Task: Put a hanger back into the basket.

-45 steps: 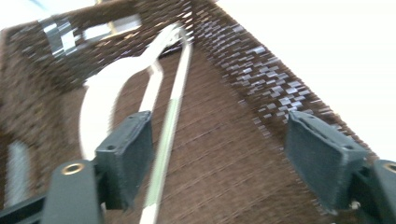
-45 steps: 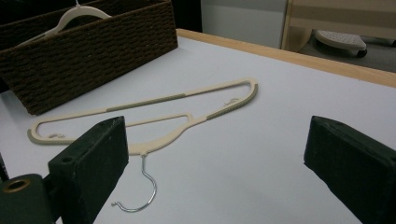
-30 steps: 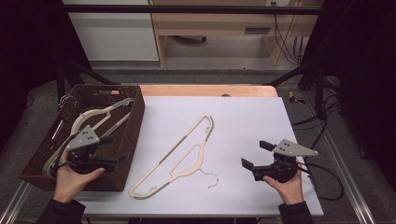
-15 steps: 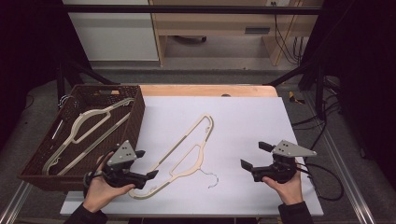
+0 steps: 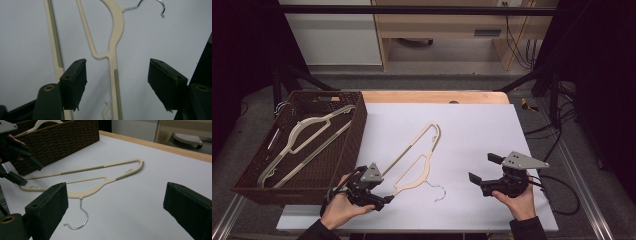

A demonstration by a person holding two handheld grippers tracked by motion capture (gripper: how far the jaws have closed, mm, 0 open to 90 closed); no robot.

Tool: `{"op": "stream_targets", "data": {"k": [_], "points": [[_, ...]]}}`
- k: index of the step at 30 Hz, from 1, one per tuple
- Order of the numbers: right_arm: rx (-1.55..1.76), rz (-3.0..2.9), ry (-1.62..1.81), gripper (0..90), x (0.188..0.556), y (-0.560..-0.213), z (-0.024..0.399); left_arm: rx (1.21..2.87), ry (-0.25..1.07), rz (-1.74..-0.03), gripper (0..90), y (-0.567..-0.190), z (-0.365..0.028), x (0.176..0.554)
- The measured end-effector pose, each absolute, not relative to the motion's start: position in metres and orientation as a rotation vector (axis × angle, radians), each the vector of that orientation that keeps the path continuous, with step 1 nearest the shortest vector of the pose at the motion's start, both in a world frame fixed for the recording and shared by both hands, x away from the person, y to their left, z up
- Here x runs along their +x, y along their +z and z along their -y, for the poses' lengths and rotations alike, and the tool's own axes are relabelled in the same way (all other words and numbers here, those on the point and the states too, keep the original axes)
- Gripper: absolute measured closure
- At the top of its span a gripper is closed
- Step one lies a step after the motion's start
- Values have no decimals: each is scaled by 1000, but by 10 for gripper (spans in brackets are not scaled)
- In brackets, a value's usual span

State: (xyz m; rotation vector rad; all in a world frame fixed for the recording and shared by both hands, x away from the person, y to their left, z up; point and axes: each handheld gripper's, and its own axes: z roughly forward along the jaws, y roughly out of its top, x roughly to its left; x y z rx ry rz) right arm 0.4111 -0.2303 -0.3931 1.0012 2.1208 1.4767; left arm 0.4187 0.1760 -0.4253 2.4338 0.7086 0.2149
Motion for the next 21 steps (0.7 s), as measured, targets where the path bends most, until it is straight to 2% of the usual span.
{"op": "stream_targets", "data": {"k": [7, 21], "points": [[996, -2143, 1462, 61, 413, -395, 228, 2524, 158, -696, 487, -439, -165, 424], [990, -2159, 1459, 62, 413, -397, 226, 2607, 185, -748, 631, -452, -157, 428]]}}
